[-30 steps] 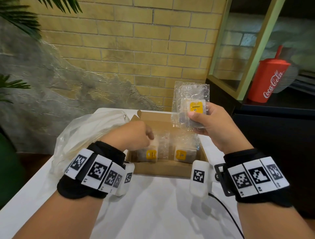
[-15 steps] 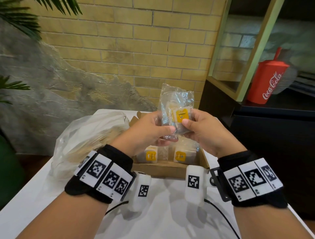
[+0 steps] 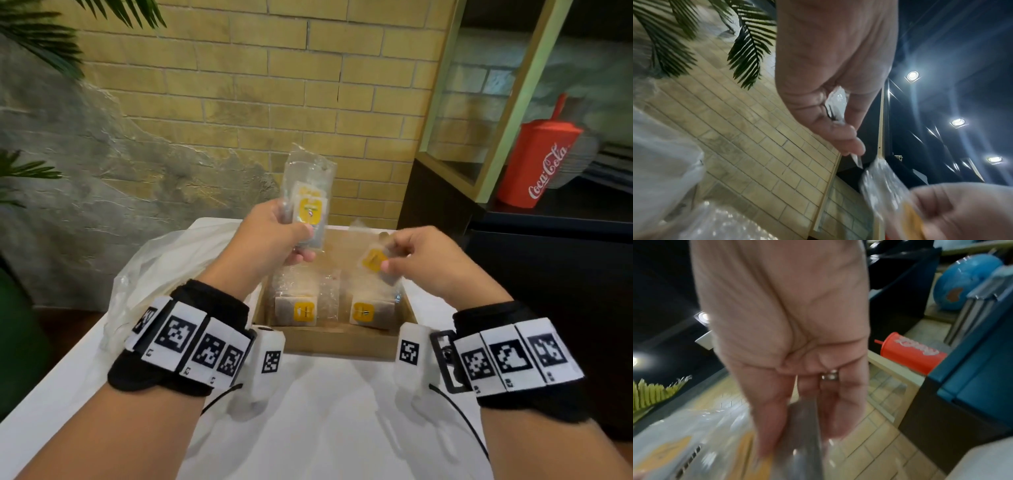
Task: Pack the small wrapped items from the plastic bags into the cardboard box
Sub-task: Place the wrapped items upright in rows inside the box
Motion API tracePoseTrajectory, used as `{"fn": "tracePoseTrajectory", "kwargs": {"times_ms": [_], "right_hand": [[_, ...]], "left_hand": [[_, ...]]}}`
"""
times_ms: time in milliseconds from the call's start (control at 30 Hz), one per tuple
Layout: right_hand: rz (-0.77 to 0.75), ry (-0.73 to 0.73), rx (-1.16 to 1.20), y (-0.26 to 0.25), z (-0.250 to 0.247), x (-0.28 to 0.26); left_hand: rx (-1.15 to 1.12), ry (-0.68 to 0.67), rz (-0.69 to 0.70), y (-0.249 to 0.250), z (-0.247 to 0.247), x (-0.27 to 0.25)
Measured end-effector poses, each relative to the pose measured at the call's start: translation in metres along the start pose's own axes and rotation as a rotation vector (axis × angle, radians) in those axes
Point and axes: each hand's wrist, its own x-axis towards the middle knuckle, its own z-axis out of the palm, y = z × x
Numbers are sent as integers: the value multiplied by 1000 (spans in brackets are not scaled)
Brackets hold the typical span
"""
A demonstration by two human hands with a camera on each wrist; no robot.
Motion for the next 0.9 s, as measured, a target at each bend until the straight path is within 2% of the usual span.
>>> {"fn": "tracePoseTrajectory", "kwargs": {"times_ms": [100, 200, 533, 767, 900], "right_hand": [[87, -208, -323, 4, 4, 0], [124, -270, -446, -1, 7, -2], [174, -265, -502, -1, 18, 3], [102, -157, -526, 4, 21, 5], [88, -160, -524, 7, 21, 5]], "left_hand": [[-12, 33, 0, 2, -5, 2], [5, 28, 9, 2, -5, 2], [77, -36, 4, 1, -2, -2], [101, -70, -18, 0, -1, -2], [116, -59, -22, -2, -1, 0]]}}
